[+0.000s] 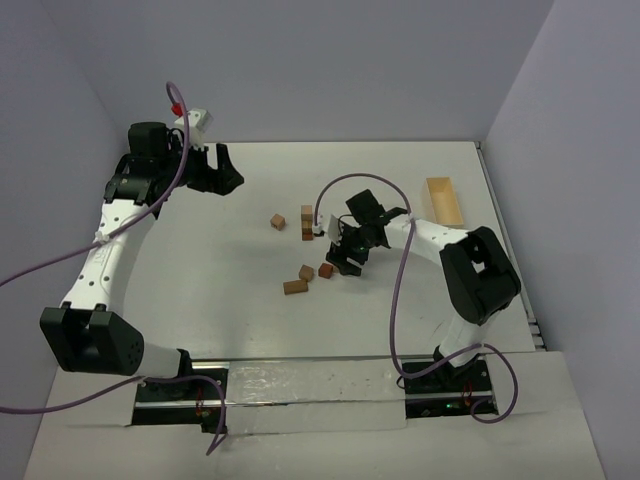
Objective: Build the wood block tower
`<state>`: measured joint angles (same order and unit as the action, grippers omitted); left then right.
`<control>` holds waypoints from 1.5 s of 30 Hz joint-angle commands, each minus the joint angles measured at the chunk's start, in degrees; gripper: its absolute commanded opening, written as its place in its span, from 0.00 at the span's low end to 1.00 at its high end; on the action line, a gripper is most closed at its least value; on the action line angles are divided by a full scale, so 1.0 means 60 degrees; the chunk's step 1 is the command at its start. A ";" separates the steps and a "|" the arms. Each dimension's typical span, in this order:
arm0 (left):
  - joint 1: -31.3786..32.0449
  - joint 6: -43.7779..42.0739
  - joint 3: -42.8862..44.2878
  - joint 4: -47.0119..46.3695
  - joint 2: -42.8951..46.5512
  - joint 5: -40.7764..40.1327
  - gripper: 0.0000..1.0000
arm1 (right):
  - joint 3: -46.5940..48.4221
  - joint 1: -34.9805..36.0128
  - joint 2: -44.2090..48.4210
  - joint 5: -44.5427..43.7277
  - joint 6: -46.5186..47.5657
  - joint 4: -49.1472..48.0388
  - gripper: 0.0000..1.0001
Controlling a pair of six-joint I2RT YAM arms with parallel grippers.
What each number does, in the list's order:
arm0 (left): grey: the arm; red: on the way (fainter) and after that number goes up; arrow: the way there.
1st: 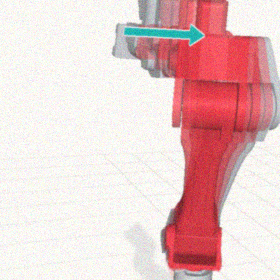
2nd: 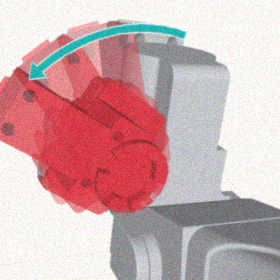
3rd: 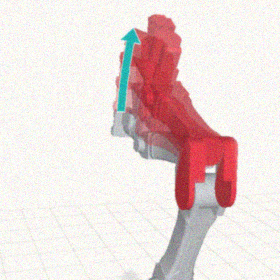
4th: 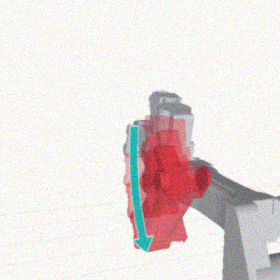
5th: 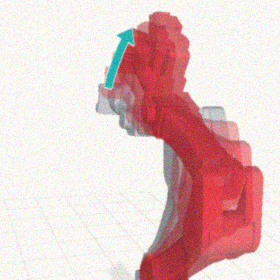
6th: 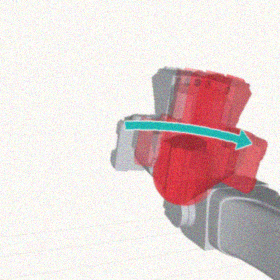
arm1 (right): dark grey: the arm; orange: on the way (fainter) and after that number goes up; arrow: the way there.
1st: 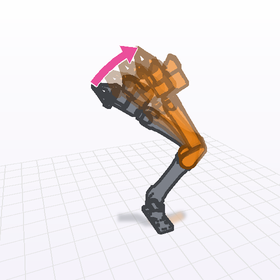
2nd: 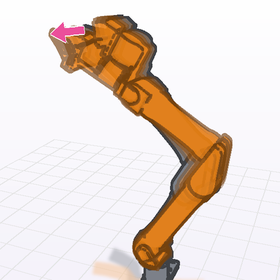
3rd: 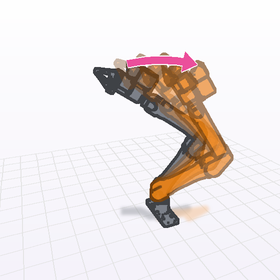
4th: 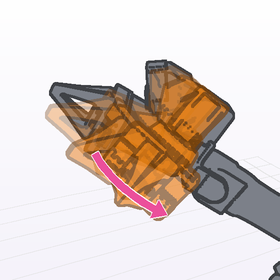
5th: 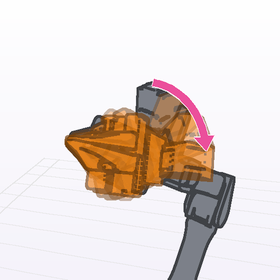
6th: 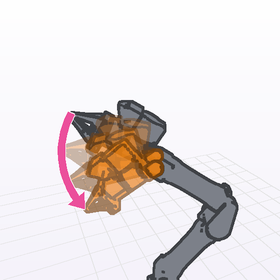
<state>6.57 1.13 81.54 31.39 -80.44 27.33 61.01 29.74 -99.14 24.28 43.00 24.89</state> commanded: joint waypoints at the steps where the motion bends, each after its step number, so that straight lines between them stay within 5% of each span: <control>1: -0.0069 0.0040 0.0370 -0.0383 -0.0056 0.0072 0.99 | 0.0230 0.0136 -0.0174 -0.0175 -0.0186 -0.0197 0.74; 15: -0.0069 0.0135 0.0124 -0.0587 -0.0088 0.0072 0.99 | 0.0119 0.0317 -0.0209 -0.0593 -0.0413 -0.0497 0.65; 21: -0.0069 0.0148 0.0153 -0.0616 -0.0146 0.0017 0.99 | 0.0259 0.0360 -0.0308 -0.0663 -0.0399 -0.0327 0.36; 26: -0.0065 0.0324 0.0034 -0.0688 -0.0052 -0.0575 0.99 | 0.0447 0.0500 -0.0103 -0.0765 -0.0631 0.0150 0.01; 33: -0.0055 0.1792 -0.0754 -0.1070 0.0343 -0.2201 0.99 | 0.0875 0.0560 0.1203 -0.0745 -0.3879 0.0174 0.00; 42: -0.0113 0.2476 -0.1248 -0.0779 0.0955 -0.4298 0.85 | 0.2246 0.1203 0.1106 -0.3238 -0.8698 0.1051 0.00; 45: -0.0295 0.2285 -0.1105 -0.0561 0.1005 -0.4011 0.99 | 0.2626 0.1688 0.0793 -0.4867 -1.0313 0.1321 0.00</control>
<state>6.12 13.59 73.78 27.79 -77.25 5.95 72.81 36.31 -92.67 7.98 -1.71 28.98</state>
